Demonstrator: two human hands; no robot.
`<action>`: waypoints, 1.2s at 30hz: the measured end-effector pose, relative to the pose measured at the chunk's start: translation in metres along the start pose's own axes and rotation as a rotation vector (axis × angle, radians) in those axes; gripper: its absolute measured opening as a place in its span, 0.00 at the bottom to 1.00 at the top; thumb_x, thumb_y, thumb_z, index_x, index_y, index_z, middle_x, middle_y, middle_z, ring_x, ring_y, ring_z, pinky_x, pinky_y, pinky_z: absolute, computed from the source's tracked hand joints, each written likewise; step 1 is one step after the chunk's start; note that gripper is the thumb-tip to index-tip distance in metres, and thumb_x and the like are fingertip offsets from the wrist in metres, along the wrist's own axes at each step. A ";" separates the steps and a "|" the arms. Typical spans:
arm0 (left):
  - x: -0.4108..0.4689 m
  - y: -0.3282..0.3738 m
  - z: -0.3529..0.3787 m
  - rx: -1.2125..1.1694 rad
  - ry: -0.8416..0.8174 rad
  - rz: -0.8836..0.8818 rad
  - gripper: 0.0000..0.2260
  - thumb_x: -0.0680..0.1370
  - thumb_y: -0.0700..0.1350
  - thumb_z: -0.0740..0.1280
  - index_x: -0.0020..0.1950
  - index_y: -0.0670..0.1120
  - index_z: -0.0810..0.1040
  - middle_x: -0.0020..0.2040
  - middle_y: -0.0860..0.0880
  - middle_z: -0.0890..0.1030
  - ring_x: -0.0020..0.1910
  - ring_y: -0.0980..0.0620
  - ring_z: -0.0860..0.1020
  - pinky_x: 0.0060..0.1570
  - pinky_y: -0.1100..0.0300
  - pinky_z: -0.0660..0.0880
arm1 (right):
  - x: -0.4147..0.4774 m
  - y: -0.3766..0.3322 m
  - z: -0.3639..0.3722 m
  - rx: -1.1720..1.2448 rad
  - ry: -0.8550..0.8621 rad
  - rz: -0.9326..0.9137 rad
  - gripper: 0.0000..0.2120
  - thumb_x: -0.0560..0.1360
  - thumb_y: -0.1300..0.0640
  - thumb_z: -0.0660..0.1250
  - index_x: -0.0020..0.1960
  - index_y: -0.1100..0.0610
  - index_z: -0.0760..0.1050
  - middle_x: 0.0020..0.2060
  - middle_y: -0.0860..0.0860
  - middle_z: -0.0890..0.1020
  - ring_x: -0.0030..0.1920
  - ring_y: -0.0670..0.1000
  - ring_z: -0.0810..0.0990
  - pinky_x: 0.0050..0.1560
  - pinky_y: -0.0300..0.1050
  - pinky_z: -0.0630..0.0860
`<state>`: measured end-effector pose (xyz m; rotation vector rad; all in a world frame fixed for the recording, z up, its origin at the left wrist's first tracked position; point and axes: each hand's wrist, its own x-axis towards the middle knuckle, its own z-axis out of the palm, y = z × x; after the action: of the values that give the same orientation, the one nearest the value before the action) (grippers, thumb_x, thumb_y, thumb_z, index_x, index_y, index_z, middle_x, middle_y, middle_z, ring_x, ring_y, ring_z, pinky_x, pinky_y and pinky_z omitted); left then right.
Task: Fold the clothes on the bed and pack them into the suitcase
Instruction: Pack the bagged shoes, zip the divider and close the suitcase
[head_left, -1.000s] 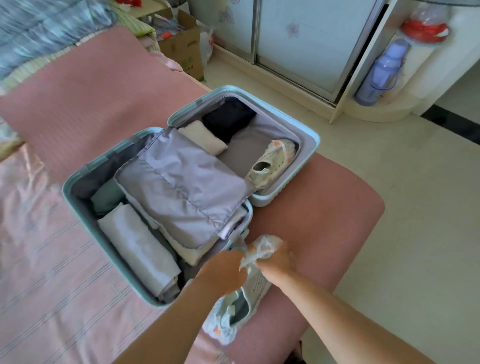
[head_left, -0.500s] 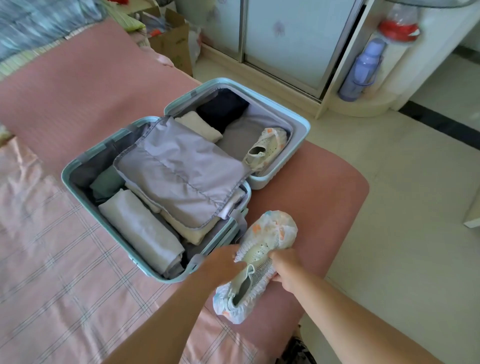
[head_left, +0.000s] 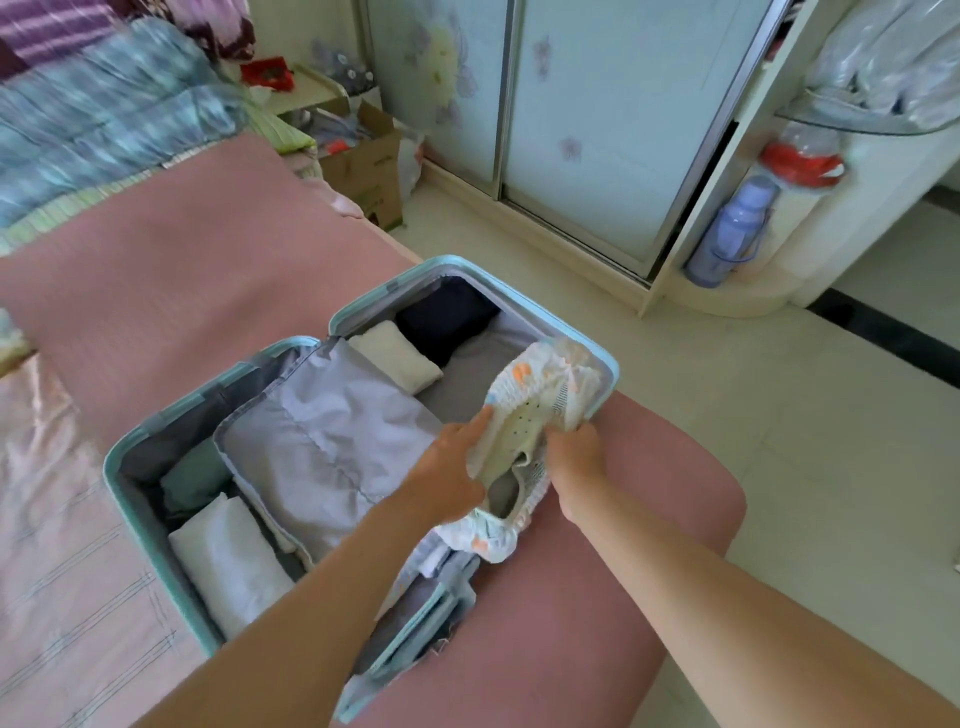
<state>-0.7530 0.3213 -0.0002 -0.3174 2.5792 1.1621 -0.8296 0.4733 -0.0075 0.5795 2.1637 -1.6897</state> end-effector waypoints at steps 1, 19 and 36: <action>0.020 0.003 -0.008 -0.006 0.006 -0.021 0.43 0.73 0.35 0.65 0.79 0.64 0.49 0.70 0.54 0.64 0.52 0.52 0.73 0.40 0.68 0.71 | 0.015 -0.013 0.010 -0.043 0.004 -0.046 0.18 0.76 0.62 0.61 0.65 0.57 0.73 0.53 0.54 0.81 0.48 0.54 0.80 0.43 0.47 0.77; 0.229 -0.079 -0.016 0.115 -0.160 -0.218 0.25 0.80 0.37 0.60 0.77 0.49 0.65 0.77 0.50 0.65 0.71 0.47 0.69 0.68 0.56 0.68 | 0.182 -0.018 0.119 -1.169 -0.373 -0.361 0.36 0.79 0.54 0.61 0.82 0.50 0.47 0.80 0.57 0.40 0.80 0.62 0.46 0.76 0.56 0.55; 0.024 -0.179 -0.075 0.350 0.406 -0.695 0.22 0.80 0.48 0.62 0.72 0.48 0.62 0.70 0.46 0.64 0.69 0.43 0.64 0.65 0.50 0.65 | 0.023 0.025 0.181 -1.257 -0.976 -1.126 0.41 0.68 0.38 0.74 0.77 0.45 0.62 0.78 0.55 0.54 0.78 0.55 0.49 0.76 0.55 0.51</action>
<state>-0.7321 0.1466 -0.0848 -1.3388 2.5593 0.4190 -0.8343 0.3052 -0.0829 -1.6041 2.1188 -0.2518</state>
